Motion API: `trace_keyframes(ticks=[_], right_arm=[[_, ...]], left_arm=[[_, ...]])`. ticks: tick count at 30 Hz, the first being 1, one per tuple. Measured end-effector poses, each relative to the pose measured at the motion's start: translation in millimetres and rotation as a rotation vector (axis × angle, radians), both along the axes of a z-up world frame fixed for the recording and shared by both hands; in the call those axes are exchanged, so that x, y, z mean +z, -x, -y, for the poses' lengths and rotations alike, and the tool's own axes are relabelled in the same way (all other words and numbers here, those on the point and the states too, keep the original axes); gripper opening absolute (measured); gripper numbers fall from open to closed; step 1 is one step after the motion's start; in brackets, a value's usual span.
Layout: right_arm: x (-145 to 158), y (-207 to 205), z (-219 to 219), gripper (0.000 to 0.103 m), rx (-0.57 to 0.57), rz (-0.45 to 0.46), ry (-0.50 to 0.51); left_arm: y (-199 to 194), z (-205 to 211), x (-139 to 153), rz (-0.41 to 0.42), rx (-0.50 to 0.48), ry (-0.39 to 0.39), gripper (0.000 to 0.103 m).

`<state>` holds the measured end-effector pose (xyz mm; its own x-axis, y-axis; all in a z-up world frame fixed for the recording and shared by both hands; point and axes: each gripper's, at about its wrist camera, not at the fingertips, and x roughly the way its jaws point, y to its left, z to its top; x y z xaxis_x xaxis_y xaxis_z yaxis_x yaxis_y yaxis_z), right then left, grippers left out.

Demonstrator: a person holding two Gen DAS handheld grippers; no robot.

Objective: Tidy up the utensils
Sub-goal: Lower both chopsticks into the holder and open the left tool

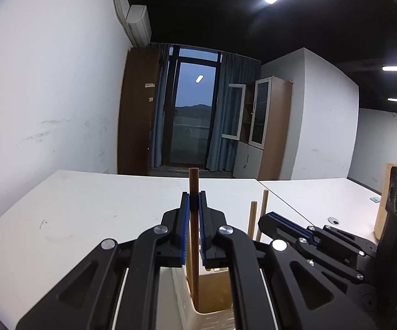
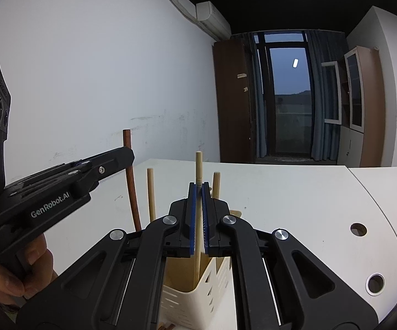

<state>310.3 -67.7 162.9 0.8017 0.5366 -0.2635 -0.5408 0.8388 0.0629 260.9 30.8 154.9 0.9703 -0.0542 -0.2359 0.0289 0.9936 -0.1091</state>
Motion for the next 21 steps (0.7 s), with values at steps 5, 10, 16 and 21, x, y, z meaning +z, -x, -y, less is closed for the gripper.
trace_keyframes(ticks=[5,10,16,21], right_arm=[[-5.5,3.7,3.0,0.004,-0.005,-0.015,0.018],[-5.5,0.6,1.2,0.004,-0.008,-0.034,0.035],[-7.9,-2.2,2.2,0.005,-0.019,-0.048,0.037],[-8.4,-5.5,10.7,0.011,-0.041,-0.065,0.024]], left_arm=[[4.2,1.0,-2.1,0.015,-0.017,-0.010,0.006],[1.5,-0.6,-5.9,0.005,-0.027,-0.019,0.006],[-2.5,-2.4,-7.9,-0.025,-0.036,-0.011,0.006],[1.3,-8.2,-4.6,-0.020,-0.027,0.001,0.008]])
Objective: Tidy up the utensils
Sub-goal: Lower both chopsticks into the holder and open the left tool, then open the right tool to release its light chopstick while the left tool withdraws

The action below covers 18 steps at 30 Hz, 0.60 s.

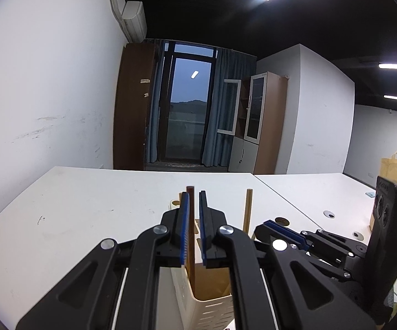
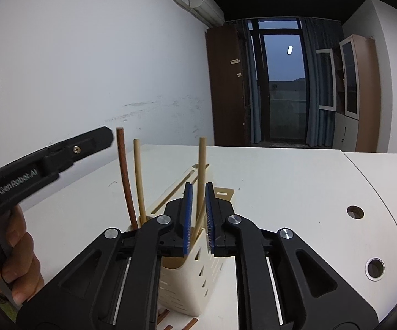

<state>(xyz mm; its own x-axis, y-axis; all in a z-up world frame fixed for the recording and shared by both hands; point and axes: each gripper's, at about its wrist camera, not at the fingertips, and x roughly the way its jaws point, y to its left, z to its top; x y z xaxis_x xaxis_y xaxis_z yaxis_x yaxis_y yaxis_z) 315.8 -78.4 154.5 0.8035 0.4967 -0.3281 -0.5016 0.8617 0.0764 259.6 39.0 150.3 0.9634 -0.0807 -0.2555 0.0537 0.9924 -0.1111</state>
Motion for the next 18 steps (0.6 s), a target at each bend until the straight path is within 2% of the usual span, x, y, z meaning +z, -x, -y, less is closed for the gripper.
trace_keyframes(ticks=[2,8,10,15,17,18], right_arm=[[0.1,-1.2,0.6,0.011,-0.007,-0.002,0.000],[1.5,3.6,1.4,0.013,-0.012,-0.002,0.007],[3.0,5.4,1.7,0.018,-0.016,-0.002,0.003],[3.1,13.6,2.9,0.018,-0.014,-0.007,0.010],[3.0,17.6,3.8,0.018,-0.015,-0.007,0.012],[3.6,19.8,4.5,0.021,-0.014,-0.008,0.013]], left_arm=[[1.6,-3.5,3.2,-0.001,-0.001,0.013,0.018],[9.3,-6.3,2.7,-0.003,0.005,0.010,0.024],[12.0,-5.6,1.9,-0.007,0.008,0.004,0.024],[19.5,-3.5,0.7,-0.027,0.012,-0.009,0.025],[23.3,-2.9,0.8,-0.035,0.012,-0.012,0.028],[25.7,-2.9,1.1,-0.036,0.011,-0.011,0.029]])
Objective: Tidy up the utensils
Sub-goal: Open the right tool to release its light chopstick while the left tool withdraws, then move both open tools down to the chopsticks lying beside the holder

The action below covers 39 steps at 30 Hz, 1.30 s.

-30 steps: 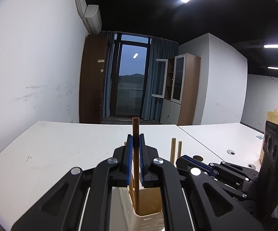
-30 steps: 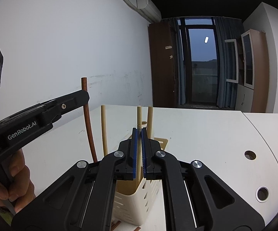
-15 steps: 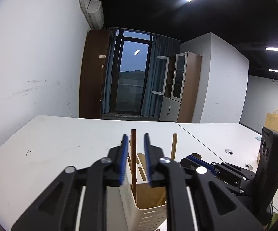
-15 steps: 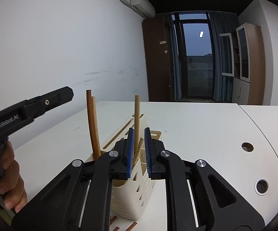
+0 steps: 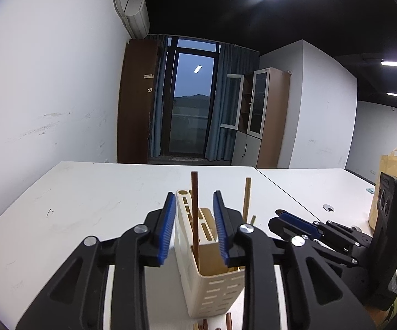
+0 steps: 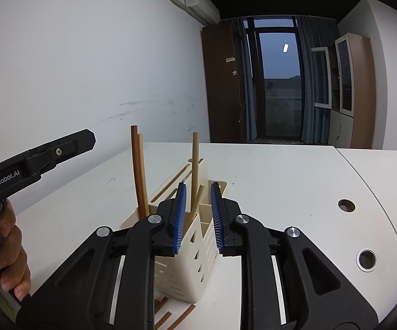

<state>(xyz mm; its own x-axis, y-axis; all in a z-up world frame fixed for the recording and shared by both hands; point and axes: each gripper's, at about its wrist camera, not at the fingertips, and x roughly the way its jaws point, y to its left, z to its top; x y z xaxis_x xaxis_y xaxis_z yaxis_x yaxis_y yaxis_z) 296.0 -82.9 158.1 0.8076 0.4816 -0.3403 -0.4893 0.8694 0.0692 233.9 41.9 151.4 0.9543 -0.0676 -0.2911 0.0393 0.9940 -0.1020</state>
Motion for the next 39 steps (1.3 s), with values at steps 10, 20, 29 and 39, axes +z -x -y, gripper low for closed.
trace_keyframes(ticks=[10,20,29,39], right_arm=[[1.1,21.7,13.5,0.029,-0.030,-0.038,0.005],[-23.8,43.0,17.7,0.036,-0.048,-0.127,0.015],[-58.5,41.2,13.2,0.041,-0.061,-0.246,0.077],[-93.4,29.6,4.8,0.041,-0.050,-0.414,0.142]], left_arm=[[25.5,3.0,-2.4,-0.068,-0.008,-0.016,0.034],[47.5,3.6,-23.6,-0.132,-0.025,-0.028,0.041],[42.5,-10.6,-57.1,-0.266,-0.032,-0.008,0.041],[30.5,-16.6,-104.4,-0.460,-0.071,-0.037,0.041]])
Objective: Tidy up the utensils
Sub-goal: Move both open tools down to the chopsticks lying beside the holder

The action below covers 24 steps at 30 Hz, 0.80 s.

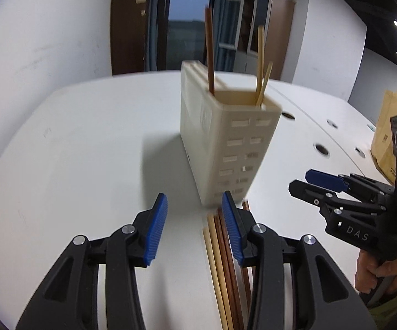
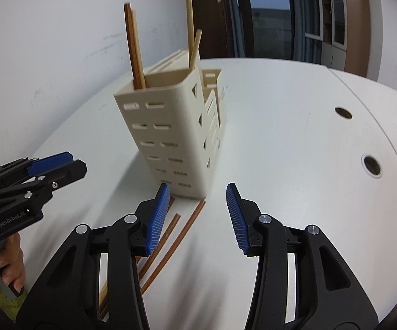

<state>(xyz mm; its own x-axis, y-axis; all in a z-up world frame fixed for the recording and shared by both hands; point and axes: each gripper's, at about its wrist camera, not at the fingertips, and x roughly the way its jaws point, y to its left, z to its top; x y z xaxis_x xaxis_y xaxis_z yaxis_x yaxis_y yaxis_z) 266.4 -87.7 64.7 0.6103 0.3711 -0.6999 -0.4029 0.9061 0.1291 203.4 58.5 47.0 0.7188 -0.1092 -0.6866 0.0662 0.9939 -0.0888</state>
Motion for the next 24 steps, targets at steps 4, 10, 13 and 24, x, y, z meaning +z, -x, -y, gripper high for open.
trace_keyframes(ticks=[4,10,13,24], right_arm=[[-11.3,-3.9,-3.1,0.041,-0.005,-0.045,0.017],[-26.3,-13.1,-9.1,0.041,0.001,-0.114,0.038],[-35.3,-15.1,-14.2,0.041,0.006,-0.134,0.057],[-60.1,-23.4,-25.0,0.041,-0.005,-0.183,0.079]], left_arm=[[-2.3,-2.1,-13.5,-0.050,-0.009,0.001,0.041],[-5.1,-0.3,-30.2,-0.115,-0.037,-0.007,0.041],[-7.1,0.9,-40.0,-0.144,-0.043,-0.017,0.041],[-14.7,15.3,-71.5,-0.224,-0.076,-0.071,0.041]])
